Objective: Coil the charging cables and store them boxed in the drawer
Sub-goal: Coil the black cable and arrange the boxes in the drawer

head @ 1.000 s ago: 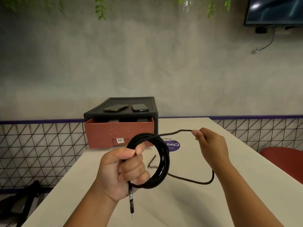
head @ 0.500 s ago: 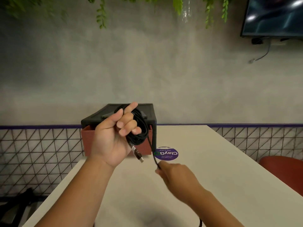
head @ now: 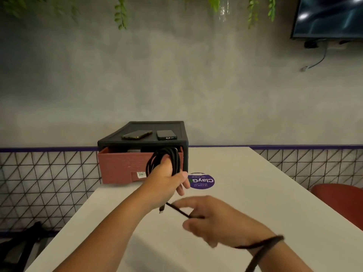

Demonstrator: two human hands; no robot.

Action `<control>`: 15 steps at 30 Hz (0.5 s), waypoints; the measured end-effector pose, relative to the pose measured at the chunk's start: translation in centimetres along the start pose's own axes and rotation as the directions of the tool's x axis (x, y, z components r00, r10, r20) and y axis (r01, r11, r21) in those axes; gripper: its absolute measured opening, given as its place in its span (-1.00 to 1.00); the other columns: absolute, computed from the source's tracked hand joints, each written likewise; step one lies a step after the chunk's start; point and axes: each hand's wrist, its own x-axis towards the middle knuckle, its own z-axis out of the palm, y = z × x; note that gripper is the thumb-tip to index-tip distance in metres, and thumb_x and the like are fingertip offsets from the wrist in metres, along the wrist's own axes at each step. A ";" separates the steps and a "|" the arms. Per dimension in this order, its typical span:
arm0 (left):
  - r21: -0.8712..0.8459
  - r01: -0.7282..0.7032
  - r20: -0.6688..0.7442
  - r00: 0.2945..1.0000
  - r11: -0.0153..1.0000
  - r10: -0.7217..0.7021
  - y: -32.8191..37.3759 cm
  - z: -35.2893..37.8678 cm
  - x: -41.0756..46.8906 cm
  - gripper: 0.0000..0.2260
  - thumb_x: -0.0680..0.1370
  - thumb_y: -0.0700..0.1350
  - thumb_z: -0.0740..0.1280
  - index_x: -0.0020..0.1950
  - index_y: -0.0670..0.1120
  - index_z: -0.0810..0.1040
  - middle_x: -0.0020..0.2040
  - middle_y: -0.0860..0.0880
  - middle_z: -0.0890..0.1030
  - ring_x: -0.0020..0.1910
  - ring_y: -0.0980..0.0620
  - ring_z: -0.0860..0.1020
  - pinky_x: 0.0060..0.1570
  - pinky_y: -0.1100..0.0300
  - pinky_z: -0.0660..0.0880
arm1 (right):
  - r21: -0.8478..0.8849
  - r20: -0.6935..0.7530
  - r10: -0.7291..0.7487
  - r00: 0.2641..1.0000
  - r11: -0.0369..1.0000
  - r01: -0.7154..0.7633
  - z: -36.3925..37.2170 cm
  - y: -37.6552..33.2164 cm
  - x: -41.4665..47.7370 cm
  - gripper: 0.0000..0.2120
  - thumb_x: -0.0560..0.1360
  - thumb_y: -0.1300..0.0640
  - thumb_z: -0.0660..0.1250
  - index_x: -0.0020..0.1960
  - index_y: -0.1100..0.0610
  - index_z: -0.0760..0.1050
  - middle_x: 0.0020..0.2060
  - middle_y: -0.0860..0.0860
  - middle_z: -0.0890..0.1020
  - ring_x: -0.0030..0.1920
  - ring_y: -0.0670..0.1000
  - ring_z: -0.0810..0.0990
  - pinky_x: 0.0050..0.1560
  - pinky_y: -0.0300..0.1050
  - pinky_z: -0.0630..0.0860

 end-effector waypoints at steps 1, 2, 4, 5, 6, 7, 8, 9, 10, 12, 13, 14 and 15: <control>0.023 0.023 0.031 0.999 0.999 -0.024 0.0 0.0 0.0 -0.76 0.55 -0.07 0.25 0.21 -0.06 0.40 -0.25 0.03 0.61 -0.27 0.09 0.56 -0.02 0.05 0.52 | 0.133 -0.012 -0.010 1.000 0.991 0.012 -0.5 -0.3 -0.2 -0.68 0.48 0.26 0.29 0.18 -0.03 0.47 -0.55 -0.12 0.38 -0.60 -0.16 0.32 -0.52 -0.33 0.36; 0.026 0.048 0.064 0.997 0.999 -0.049 0.1 0.0 -0.1 -0.66 0.53 -0.02 0.27 0.28 -0.06 0.37 -0.25 0.04 0.60 -0.25 0.08 0.55 -0.07 0.09 0.51 | 0.261 -0.024 -0.021 0.999 0.965 0.027 -1.0 -0.6 -0.4 -0.69 0.42 0.27 0.30 0.11 -0.01 0.51 -0.54 -0.10 0.38 -0.62 -0.15 0.32 -0.55 -0.34 0.35; -0.047 0.073 0.129 0.989 0.996 -0.066 0.5 0.1 -0.5 -0.67 0.55 -0.04 0.27 0.26 -0.14 0.40 -0.38 0.03 0.53 -0.38 0.05 0.50 -0.26 0.16 0.45 | 0.479 -0.045 -0.008 0.999 0.877 0.029 -2.2 -1.0 -0.7 -0.69 0.32 0.29 0.28 0.01 0.05 0.57 -0.52 -0.02 0.40 -0.63 -0.13 0.34 -0.58 -0.32 0.36; -0.125 0.080 0.156 0.986 0.989 -0.060 0.6 0.2 -0.7 -0.70 0.57 -0.08 0.25 0.21 -0.23 0.40 -0.45 0.02 0.47 -0.46 0.04 0.43 -0.37 0.19 0.39 | 0.581 -0.040 0.013 0.999 0.814 0.013 -2.7 -1.1 -0.7 -0.70 0.29 0.31 0.28 -0.03 0.09 0.59 -0.51 0.01 0.40 -0.63 -0.12 0.34 -0.58 -0.31 0.37; -0.205 0.094 0.175 0.983 0.974 -0.058 0.6 0.3 -0.9 -0.73 0.59 -0.09 0.22 0.16 -0.28 0.42 -0.50 0.01 0.42 -0.51 0.04 0.37 -0.45 0.22 0.33 | 0.680 -0.027 0.028 0.999 0.733 -0.003 -3.3 -1.1 -0.7 -0.73 0.27 0.33 0.32 -0.07 0.11 0.61 -0.51 0.02 0.42 -0.63 -0.12 0.36 -0.58 -0.30 0.39; -0.277 0.103 0.198 0.979 0.955 -0.048 0.8 0.4 -1.1 -0.71 0.59 -0.05 0.19 0.09 -0.29 0.44 -0.53 0.01 0.38 -0.54 0.06 0.31 -0.49 0.24 0.27 | 0.767 -0.012 0.022 1.000 0.641 -0.005 -3.8 -1.1 -0.6 -0.75 0.23 0.34 0.40 -0.13 0.13 0.63 -0.50 0.02 0.45 -0.62 -0.13 0.39 -0.57 -0.29 0.43; -0.334 0.099 0.229 0.973 0.937 -0.021 0.8 0.4 -1.2 -0.68 0.56 0.04 0.18 0.01 -0.23 0.47 -0.55 0.01 0.36 -0.57 0.08 0.27 -0.51 0.25 0.22 | 0.833 -0.003 0.000 1.000 0.554 0.002 -4.1 -1.0 -0.5 -0.73 0.15 0.35 0.50 -0.17 0.14 0.64 -0.47 0.03 0.49 -0.59 -0.14 0.43 -0.53 -0.27 0.49; -0.384 0.086 0.263 0.965 0.919 0.020 0.9 0.4 -1.3 -0.65 0.52 0.12 0.17 -0.04 -0.16 0.50 -0.56 0.02 0.33 -0.59 0.11 0.24 -0.52 0.26 0.19 | 0.877 0.001 -0.026 1.000 0.481 0.011 -4.3 -0.9 -0.4 -0.66 0.05 0.34 0.58 -0.20 0.16 0.65 -0.44 0.05 0.53 -0.57 -0.14 0.47 -0.49 -0.27 0.54; -0.424 0.076 0.291 0.955 0.902 0.057 1.0 0.5 -1.4 -0.63 0.48 0.19 0.21 -0.05 -0.12 0.52 -0.57 0.03 0.31 -0.60 0.13 0.22 -0.53 0.27 0.16 | 0.902 0.000 -0.036 0.999 0.432 0.016 -4.3 -0.8 -0.4 -0.61 -0.02 0.31 0.63 -0.22 0.17 0.65 -0.42 0.07 0.56 -0.55 -0.14 0.50 -0.45 -0.26 0.56; -0.470 0.053 0.313 0.943 0.881 0.110 1.0 0.4 -1.6 -0.67 0.37 0.21 0.37 -0.09 -0.04 0.59 -0.56 0.07 0.27 -0.60 0.16 0.19 -0.53 0.30 0.14 | 0.928 -0.021 -0.038 0.999 0.372 0.034 -4.2 -0.9 -0.4 -0.58 -0.09 0.30 0.65 -0.25 0.20 0.63 -0.40 0.09 0.58 -0.54 -0.13 0.52 -0.44 -0.26 0.57; -0.469 0.043 0.307 0.945 0.882 0.117 1.1 0.4 -1.7 -0.76 0.35 0.15 0.40 -0.12 0.02 0.62 -0.55 0.08 0.25 -0.59 0.17 0.17 -0.53 0.31 0.13 | 0.940 -0.041 -0.038 0.998 0.337 0.051 -4.3 -1.0 -0.4 -0.57 -0.10 0.32 0.64 -0.27 0.21 0.63 -0.40 0.09 0.58 -0.54 -0.13 0.52 -0.44 -0.25 0.57; -0.464 0.041 0.292 0.950 0.885 0.110 1.1 0.4 -1.8 -0.83 0.38 0.06 0.39 -0.10 0.03 0.63 -0.54 0.09 0.23 -0.58 0.17 0.16 -0.53 0.31 0.13 | 0.953 -0.070 -0.031 0.997 0.292 0.076 -4.6 -1.1 -0.5 -0.57 -0.12 0.35 0.63 -0.28 0.22 0.62 -0.39 0.09 0.58 -0.55 -0.13 0.52 -0.45 -0.25 0.57; -0.466 0.049 0.275 0.957 0.883 0.092 1.1 0.3 -1.8 -0.83 0.41 -0.01 0.35 -0.07 -0.03 0.62 -0.54 0.09 0.22 -0.58 0.16 0.15 -0.53 0.32 0.13 | 0.965 -0.109 -0.019 0.994 0.239 0.111 -5.1 -1.0 -0.5 -0.56 -0.14 0.38 0.62 -0.29 0.22 0.62 -0.39 0.09 0.58 -0.55 -0.13 0.52 -0.46 -0.25 0.57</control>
